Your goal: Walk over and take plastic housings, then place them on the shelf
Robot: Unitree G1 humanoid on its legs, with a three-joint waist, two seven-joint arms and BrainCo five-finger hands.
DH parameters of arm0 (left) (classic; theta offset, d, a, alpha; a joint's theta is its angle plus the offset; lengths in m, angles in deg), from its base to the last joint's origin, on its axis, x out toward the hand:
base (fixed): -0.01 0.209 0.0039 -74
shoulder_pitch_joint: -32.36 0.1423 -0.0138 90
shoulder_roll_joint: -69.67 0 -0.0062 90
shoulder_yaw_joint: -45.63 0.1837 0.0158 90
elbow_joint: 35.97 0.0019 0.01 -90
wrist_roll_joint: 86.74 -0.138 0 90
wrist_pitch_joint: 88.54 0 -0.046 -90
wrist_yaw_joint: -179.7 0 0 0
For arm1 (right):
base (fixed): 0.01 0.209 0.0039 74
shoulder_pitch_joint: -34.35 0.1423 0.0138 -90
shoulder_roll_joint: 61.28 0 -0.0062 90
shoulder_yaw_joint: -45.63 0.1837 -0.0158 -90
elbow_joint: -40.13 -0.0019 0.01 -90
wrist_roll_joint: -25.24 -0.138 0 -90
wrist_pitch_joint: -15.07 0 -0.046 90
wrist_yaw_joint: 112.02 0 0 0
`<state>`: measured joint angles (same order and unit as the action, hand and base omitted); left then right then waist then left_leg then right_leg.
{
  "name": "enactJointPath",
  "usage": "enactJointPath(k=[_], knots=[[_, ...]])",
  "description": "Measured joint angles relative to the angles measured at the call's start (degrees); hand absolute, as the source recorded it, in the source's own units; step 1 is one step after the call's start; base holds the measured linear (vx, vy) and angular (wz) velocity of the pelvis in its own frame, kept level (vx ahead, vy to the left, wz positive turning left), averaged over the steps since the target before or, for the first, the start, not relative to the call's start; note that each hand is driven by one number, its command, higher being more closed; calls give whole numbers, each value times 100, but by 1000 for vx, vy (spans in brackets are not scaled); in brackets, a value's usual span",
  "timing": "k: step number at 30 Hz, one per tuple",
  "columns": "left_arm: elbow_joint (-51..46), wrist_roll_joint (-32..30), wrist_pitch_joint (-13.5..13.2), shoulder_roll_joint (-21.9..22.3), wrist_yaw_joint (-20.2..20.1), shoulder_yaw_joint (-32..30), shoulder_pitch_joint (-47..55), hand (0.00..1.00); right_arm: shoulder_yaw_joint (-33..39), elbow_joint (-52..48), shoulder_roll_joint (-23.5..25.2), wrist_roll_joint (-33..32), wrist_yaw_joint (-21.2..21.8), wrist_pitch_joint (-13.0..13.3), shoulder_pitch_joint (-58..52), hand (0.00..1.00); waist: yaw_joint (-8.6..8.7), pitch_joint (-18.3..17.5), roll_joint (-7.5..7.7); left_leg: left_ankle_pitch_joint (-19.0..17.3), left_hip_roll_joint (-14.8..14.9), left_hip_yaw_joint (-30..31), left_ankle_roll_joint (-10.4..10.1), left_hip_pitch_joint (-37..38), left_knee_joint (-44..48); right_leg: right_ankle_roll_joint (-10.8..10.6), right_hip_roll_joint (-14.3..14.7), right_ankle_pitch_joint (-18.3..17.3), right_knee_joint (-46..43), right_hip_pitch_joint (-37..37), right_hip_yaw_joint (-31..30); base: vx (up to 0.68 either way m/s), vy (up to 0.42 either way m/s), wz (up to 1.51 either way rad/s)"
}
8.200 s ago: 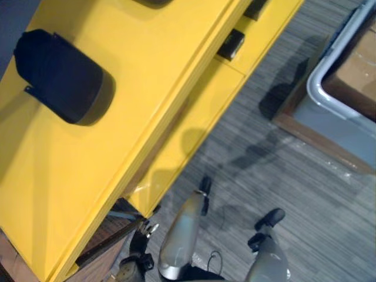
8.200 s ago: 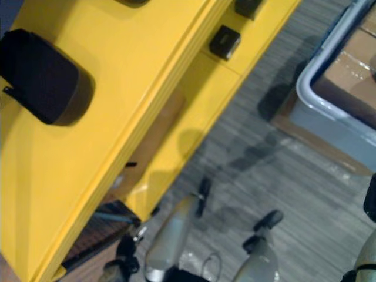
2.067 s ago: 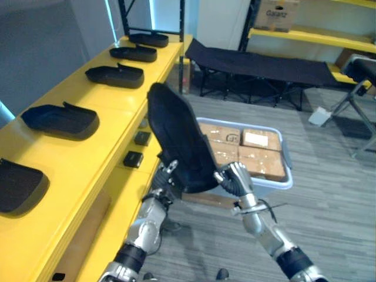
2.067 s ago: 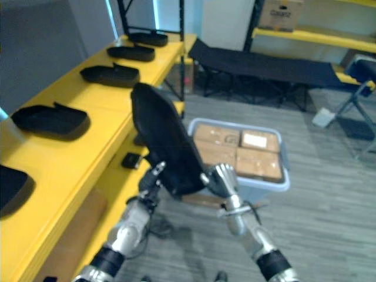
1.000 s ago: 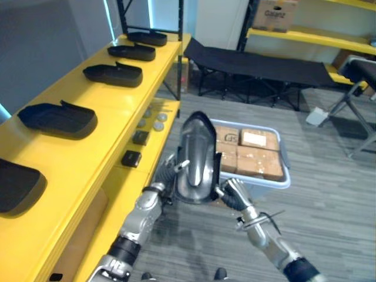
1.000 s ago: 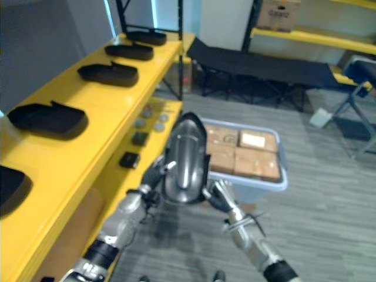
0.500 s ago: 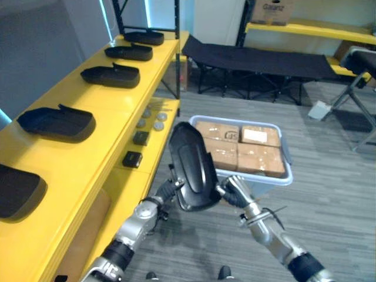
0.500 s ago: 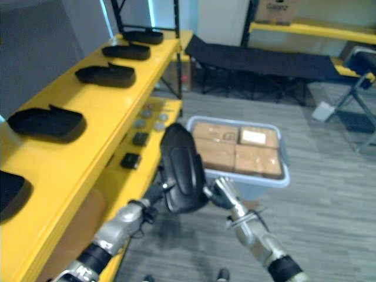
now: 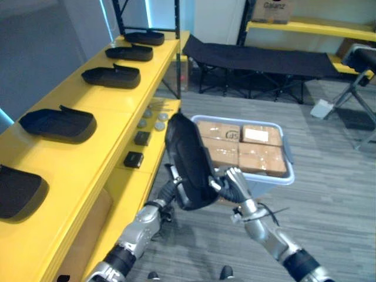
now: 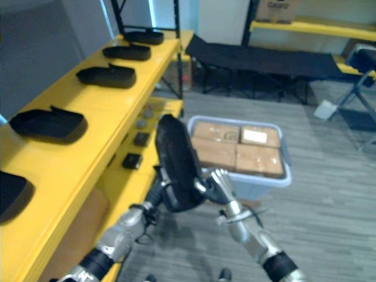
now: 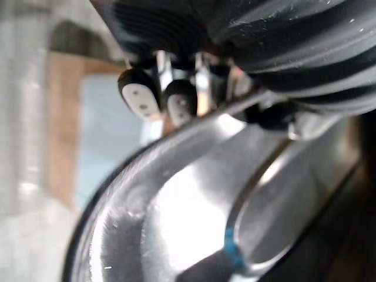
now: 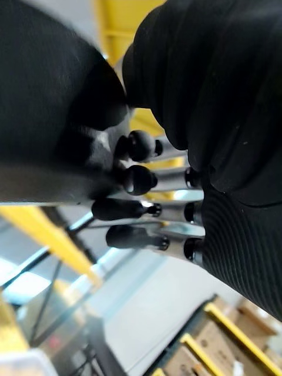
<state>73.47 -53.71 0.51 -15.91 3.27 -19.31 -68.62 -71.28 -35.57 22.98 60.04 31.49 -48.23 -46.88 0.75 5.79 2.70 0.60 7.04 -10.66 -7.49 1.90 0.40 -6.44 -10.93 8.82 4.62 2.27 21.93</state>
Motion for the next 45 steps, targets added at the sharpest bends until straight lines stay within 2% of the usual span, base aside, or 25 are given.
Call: enactJointPath(k=[2, 7, 11, 15, 20, 23, 25, 26, 28, 30, 32, 33, 35, 37, 38, 40, 41, 44, 45], knots=[[-92, -172, -182, 159, 112, -154, 0, 100, 143, -236, 80, -58, 16, -3, -1, 0, 0, 0, 0, 0, 2, -1, 0, 2, 0, 0, 2, 0, 0, 1, -1, 0, 0, 0], [-695, -849, -712, 626, 667, -828, 28, 100, 794, -1426, 470, -1023, 176, -17, 42, 0, 6, 0, 0, -3, -4, -62, 4, 53, -6, -2, 8, 2, -2, 20, -30, 0, 0, -3], [-775, -1186, -902, 770, 1182, -1462, 70, 100, 1451, -1938, 489, -1549, 489, -72, 44, 0, 20, -2, -4, -29, -7, -119, 4, 183, -26, -3, 8, -3, -2, 84, -102, -2, 13, -9], [-988, -1505, -992, 800, 1679, -2035, 294, 100, 2053, -2458, 514, -1980, 527, -110, 8, 0, 39, -6, -10, -40, -7, -192, 3, 210, -33, 10, 8, -20, -1, 60, -163, -4, 21, -9], [-1404, -1999, -1159, 1021, 2231, -2549, 565, 100, 2661, -2532, 853, -2667, 524, -503, -472, 0, 48, -25, -25, -39, -10, -213, 2, 211, -71, 8, 8, -20, -1, 17, -169, 0, 0, 0], [-1889, -2351, -1280, 1057, 2492, -2775, 827, 100, 3025, -2358, 1257, -3254, 543, -856, -1047, 0, 111, -49, -55, -42, -12, -222, -1, 205, -101, 5, 8, -18, -1, 1, -174, 21, 14, 0], [-2370, -2516, -1341, 1167, 2610, -2931, 1089, 100, 3199, -1904, 1576, -4048, 720, -1128, -1417, 0, 179, -69, -80, -43, -13, -236, -2, 202, -130, 4, 8, -18, -1, -12, -184, 0, 0, 0], [-2489, -2521, -1344, 1207, 2643, -2940, 1155, 100, 3254, -1764, 1652, -4281, 786, -1183, -1517, 0, 179, -74, -88, -43, -14, -236, -2, 202, -138, 2, 8, -20, -1, -13, -184, 0, 0, 0], [-2969, -2603, -1345, 1306, 2745, -2944, 1518, 100, 3394, -1194, 1883, -5313, 1219, -1213, -1863, 0, 173, -102, -135, -43, -16, -227, -1, 203, -170, -21, 6, -37, 0, -14, -172, 4, 7, 2], [-3210, -2695, -1345, 1328, 2766, -2990, 1782, 100, 3423, -1032, 1944, -5583, 1570, -1212, -2045, 0, 168, -128, -178, -43, -20, -209, -1, 197, -179, -27, 2, -44, 0, -10, -153, 6, 11, 5], [-3479, -2724, -1357, 1333, 2761, -3253, 2081, 100, 3391, -1017, 1948, -5762, 2220, -1154, -2150, 0, 162, -152, -217, -41, -26, -92, -1, 169, -172, -44, -9, -64, 0, 52, -26, 3, 11, 23], [-3541, -2725, -1362, 1336, 2760, -3331, 2115, 100, 3397, -1017, 1945, -5835, 2380, -1137, -2149, 0, 155, -152, -217, -39, -29, -32, 0, 160, -173, -48, -13, -76, 0, 97, 45, -6, 4, 54], [-3834, -2794, -1460, 1337, 2794, -3785, 2264, 100, 3281, -1013, 1915, -5901, 3012, -962, -2104, 0, 28, -172, -196, 16, -51, 257, 5, 76, -176, -75, -30, -128, 1, 215, 350, -19, 2, 61], [-3996, -2982, -1542, 1334, 2930, -4144, 2318, 100, 3095, -988, 1901, -6027, 3362, -925, -1988, 0, -129, -205, -193, 42, -60, 404, 6, -11, -165, -72, -33, -141, 2, 228, 480, -27, 4, 49], [-4203, -3113, -1571, 1332, 3032, -4512, 2378, 100, 2816, -867, 1884, -6105, 3598, -906, -1763, 0, -234, -212, -186, 85, -84, 576, 5, -64, -174, -76, -40, -168, 1, 307, 674, -24, 1, 61], [-4382, -3363, -1605, 1327, 3139, -4790, 2472, 100, 2540, -785, 1881, -6101, 3737, -905, -1543, 0, -381, -236, -178, 111, -101, 772, 12, -116, -174, -84, -41, -195, 1, 383, 856, -21, -5, 64], [-4483, -3453, -1668, 1324, 3183, -5051, 2572, 100, 2269, -644, 1874, -6086, 3804, -906, -1322, 0, -545, -284, -170, 134, -127, 954, -1, -190, -168, -104, -47, -236, 2, 433, 1067, -20, -8, 65], [-4544, -3543, -1783, 1330, 3240, -5371, 2768, 100, 1925, -401, 1841, -5891, 3777, -906, -967, 0, -779, -306, -156, 165, -191, 1234, 6, -218, -173, -143, -72, -293, 1, 607, 1363, -1, -3, 61], [-4548, -3558, -1816, 1333, 3244, -5529, 2878, 100, 1823, -360, 1835, -5860, 3770, -906, -856, 0, -910, -316, -144, 168, -227, 1358, 10, -230, -170, -169, -86, -321, 2, 683, 1462, 3, 5, 56]])
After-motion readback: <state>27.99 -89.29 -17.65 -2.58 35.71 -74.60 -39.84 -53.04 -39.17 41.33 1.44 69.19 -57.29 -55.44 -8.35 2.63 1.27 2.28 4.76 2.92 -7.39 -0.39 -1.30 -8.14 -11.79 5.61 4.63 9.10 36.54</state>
